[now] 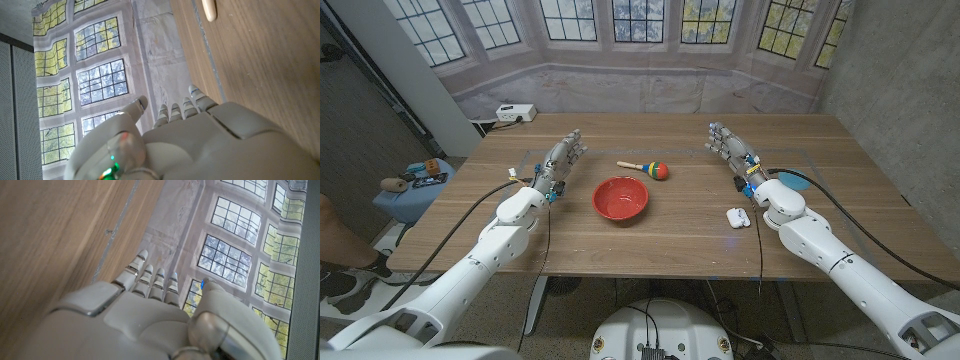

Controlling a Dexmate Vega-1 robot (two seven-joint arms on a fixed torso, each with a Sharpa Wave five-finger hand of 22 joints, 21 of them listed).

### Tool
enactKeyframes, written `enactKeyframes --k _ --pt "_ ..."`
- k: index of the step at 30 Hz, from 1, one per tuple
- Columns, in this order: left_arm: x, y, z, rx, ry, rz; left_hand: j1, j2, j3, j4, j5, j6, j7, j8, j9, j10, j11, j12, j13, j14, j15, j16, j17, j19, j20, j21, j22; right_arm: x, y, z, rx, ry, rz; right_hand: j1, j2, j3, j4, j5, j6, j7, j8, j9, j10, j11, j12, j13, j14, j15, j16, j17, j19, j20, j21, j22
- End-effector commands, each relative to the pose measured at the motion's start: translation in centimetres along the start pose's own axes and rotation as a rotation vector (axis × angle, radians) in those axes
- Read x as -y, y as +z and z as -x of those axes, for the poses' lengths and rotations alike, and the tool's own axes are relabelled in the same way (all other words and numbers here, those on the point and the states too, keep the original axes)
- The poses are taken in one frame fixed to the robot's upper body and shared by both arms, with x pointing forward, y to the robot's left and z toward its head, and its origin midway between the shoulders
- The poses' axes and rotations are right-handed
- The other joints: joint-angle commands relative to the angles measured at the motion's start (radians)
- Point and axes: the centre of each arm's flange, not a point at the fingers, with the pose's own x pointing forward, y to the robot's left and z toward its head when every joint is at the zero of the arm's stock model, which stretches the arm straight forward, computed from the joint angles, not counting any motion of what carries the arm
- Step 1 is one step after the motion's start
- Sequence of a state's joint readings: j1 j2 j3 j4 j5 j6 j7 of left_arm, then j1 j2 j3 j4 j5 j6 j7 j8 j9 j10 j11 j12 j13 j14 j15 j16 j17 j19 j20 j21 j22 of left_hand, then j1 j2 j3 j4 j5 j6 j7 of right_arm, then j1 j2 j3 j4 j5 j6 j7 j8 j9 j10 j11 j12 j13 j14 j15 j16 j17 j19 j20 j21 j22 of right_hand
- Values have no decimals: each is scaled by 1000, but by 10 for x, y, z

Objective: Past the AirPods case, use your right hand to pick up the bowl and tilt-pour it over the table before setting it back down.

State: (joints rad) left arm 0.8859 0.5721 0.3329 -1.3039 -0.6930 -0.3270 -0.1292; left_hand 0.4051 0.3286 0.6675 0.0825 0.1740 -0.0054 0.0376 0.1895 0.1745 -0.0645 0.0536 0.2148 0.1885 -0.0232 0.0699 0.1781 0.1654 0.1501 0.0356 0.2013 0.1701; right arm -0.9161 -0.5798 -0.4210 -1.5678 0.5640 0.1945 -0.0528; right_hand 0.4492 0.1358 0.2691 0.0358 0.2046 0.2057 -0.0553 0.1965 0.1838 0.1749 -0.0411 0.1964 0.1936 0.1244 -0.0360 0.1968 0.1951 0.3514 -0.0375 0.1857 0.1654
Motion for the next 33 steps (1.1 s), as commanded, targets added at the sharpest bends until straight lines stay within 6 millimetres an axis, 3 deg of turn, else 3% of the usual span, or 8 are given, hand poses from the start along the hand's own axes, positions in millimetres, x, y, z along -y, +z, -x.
enactKeyframes --k 1,9,26,33 --pt "0 2 0 10 -5 -9 -147 -164 -1 -8 4 1 4 -2 5 -6 2 0 2 -2 9 -1 2 5 1 -2 5 -11 10 -2 -27 42 56 19 1 8 -15 -3 9 18 6 3 16 4 7 2 11 -37 2 1 10 -33 5 3" --pt "3 0 -4 27 -5 5 -145 -166 -1 -14 4 2 4 -2 5 -7 3 -1 2 -8 10 -4 2 3 0 -3 5 -20 23 -5 -57 84 100 42 -2 13 -44 -9 31 28 11 2 35 15 10 1 32 -39 10 -2 28 -37 10 3" --pt "6 0 -5 29 -44 -7 -183 -187 -29 10 -5 -1 -3 -4 6 -12 -1 -5 2 -16 11 1 11 -4 -2 -5 5 -41 43 6 -117 150 172 40 -19 2 -60 -17 35 50 7 1 40 31 8 -1 41 -19 13 -1 37 -26 10 3" --pt "5 0 -1 29 -48 -3 -214 -201 -52 28 -4 0 -5 -4 7 -12 -1 -6 2 -19 9 3 14 -6 0 -5 6 -52 47 4 -159 194 209 42 -20 -1 -70 -19 42 70 6 1 48 57 7 -1 46 0 15 1 46 -17 12 3"
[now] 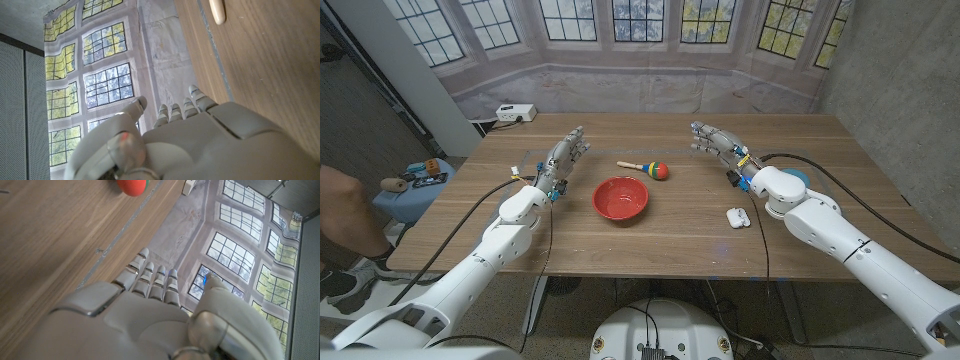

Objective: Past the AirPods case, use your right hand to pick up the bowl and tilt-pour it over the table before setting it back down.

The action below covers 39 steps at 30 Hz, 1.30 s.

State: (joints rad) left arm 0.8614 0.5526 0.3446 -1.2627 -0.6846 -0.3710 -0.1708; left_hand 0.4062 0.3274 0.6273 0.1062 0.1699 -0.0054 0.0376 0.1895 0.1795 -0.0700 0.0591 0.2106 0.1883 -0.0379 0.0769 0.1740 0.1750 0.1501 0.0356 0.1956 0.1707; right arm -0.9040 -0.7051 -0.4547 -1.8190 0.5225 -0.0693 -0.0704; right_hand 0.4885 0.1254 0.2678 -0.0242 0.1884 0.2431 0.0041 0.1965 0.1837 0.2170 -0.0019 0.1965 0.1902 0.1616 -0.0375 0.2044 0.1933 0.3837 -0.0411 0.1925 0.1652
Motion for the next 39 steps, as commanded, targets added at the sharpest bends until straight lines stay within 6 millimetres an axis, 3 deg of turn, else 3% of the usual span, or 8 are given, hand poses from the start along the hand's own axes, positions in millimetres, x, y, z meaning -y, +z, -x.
enactKeyframes --k 1,7,20,31,39 --pt "0 -1 5 -2 -16 2 -221 -203 -16 8 0 1 -4 -3 2 -5 -7 -1 2 -4 2 7 5 -5 -1 1 5 -17 11 0 -66 69 59 3 -10 0 -12 -3 5 16 6 1 7 23 7 2 10 4 8 3 17 -11 6 3" --pt "1 0 6 -3 -22 -5 -244 -211 -32 22 3 4 -2 -3 2 -4 -5 -2 2 -4 2 9 6 -6 0 1 6 -25 19 -8 -103 114 97 5 -6 -1 -19 -3 12 31 5 1 17 54 9 2 19 22 11 4 28 -2 7 3" --pt "-2 -2 7 3 -6 -1 -279 -227 -56 39 8 8 -4 -2 2 0 -8 -1 2 -5 2 9 6 -6 0 1 6 -41 41 -26 -174 188 194 25 -4 2 -48 -4 41 53 9 1 51 93 16 3 57 41 22 5 53 17 10 4" --pt "-1 -3 13 11 6 -1 -294 -234 -66 43 11 8 -4 -3 1 -1 -9 -2 2 -6 2 9 5 -8 0 0 5 -53 52 -29 -203 229 237 45 3 7 -71 -4 69 74 13 1 88 102 25 7 96 56 36 9 75 40 13 5" --pt "-1 -3 20 11 7 3 -300 -235 -69 43 14 6 -4 -4 0 -3 -9 -3 2 -5 2 8 4 -7 0 0 5 -68 59 -30 -232 257 275 76 3 16 -99 -5 101 80 18 2 125 106 34 11 138 59 50 13 99 51 16 6"
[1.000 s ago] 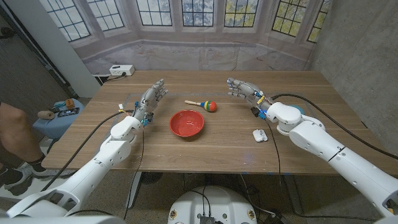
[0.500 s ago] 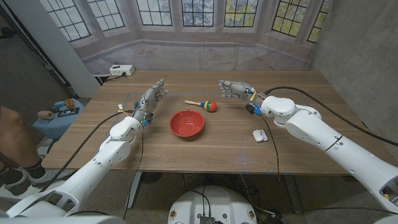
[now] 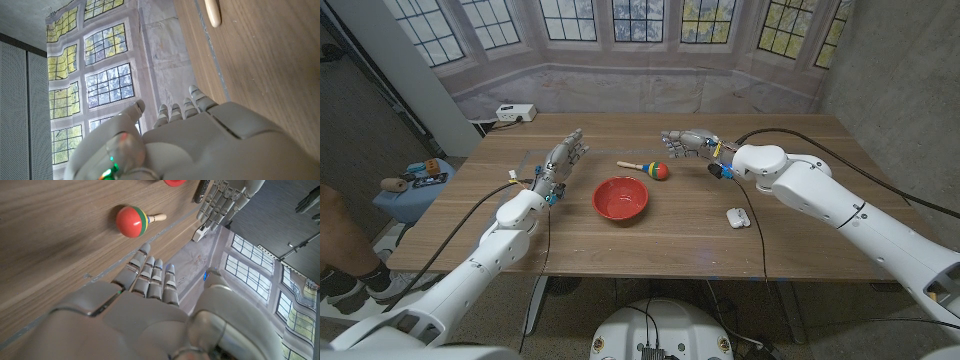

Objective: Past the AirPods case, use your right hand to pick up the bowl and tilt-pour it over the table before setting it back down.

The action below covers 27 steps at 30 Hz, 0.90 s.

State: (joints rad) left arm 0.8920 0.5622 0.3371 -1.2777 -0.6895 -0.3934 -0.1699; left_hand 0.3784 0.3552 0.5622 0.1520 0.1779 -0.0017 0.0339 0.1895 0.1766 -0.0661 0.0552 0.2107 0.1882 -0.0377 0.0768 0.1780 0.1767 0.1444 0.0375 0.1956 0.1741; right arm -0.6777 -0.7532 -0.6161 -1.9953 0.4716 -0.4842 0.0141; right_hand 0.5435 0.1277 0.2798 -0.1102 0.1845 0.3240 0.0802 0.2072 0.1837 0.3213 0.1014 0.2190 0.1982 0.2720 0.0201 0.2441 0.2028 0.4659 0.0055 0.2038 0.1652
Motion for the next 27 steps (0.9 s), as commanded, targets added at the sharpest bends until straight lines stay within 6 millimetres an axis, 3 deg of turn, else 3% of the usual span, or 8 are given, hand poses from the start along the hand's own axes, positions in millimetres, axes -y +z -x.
enactKeyframes --k 1,15,27 --pt "0 0 9 5 4 2 -273 -263 -5 -3 6 2 0 -4 3 -6 -5 -3 2 -5 2 4 2 -2 -2 0 2 -15 11 -4 -66 43 57 29 0 6 -20 -1 29 8 9 2 29 4 14 4 32 4 11 3 20 8 5 6" --pt "-5 4 19 22 0 -4 -278 -264 -7 -6 9 2 -5 -5 2 -6 -5 -4 2 -5 2 3 0 -1 -2 0 1 -34 27 -19 -130 126 117 111 -5 33 -67 0 48 22 7 2 54 8 14 7 68 20 18 3 39 34 4 7" --pt "-9 5 24 29 12 -9 -277 -264 -7 -13 11 1 -6 -6 2 -7 -7 -4 1 -5 3 2 -2 -1 -1 0 0 -40 37 -42 -193 181 221 165 -15 46 -75 2 31 36 -3 3 44 17 8 14 77 19 23 11 38 52 1 8"
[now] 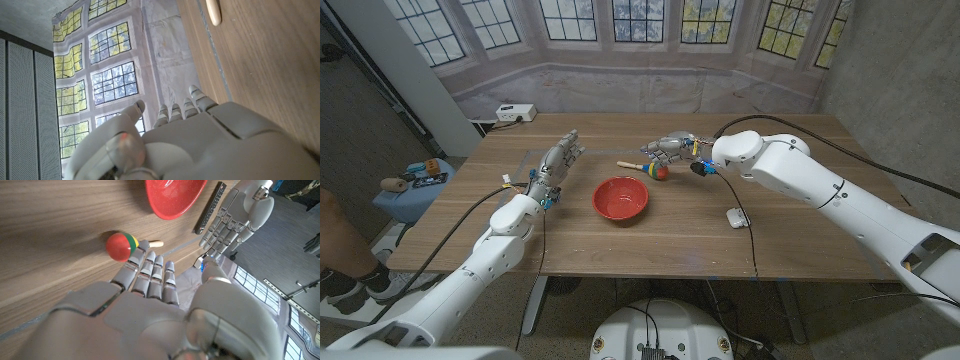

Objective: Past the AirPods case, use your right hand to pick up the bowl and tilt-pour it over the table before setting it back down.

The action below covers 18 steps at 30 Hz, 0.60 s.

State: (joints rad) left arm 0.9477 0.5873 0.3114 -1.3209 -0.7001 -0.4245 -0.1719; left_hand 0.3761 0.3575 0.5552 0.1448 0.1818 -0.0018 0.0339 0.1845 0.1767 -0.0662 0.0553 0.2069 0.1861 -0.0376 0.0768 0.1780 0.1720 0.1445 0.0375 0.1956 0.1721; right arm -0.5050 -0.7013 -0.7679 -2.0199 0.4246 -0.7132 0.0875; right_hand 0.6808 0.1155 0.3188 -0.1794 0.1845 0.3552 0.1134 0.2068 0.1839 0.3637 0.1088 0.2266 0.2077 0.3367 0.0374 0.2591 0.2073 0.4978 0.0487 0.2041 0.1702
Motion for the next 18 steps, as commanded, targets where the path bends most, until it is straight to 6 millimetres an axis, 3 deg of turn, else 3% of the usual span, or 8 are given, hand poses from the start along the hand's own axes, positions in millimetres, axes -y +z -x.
enactKeyframes --k 1,18 --pt "-4 1 7 6 11 -3 -275 -266 0 -6 7 1 -6 -1 1 -6 -7 -1 3 -5 3 2 2 -1 -1 0 2 -2 13 -19 -87 55 110 36 -5 8 -8 3 2 5 -2 3 5 10 2 6 15 3 9 7 8 13 1 3" --pt "-4 -2 5 6 10 0 -269 -265 3 -20 9 3 -5 0 1 -3 -6 0 3 -3 3 1 0 0 -2 -1 1 -1 24 -39 -175 99 263 111 -28 22 -9 7 24 4 3 4 29 7 12 15 41 -4 21 16 20 18 3 4"
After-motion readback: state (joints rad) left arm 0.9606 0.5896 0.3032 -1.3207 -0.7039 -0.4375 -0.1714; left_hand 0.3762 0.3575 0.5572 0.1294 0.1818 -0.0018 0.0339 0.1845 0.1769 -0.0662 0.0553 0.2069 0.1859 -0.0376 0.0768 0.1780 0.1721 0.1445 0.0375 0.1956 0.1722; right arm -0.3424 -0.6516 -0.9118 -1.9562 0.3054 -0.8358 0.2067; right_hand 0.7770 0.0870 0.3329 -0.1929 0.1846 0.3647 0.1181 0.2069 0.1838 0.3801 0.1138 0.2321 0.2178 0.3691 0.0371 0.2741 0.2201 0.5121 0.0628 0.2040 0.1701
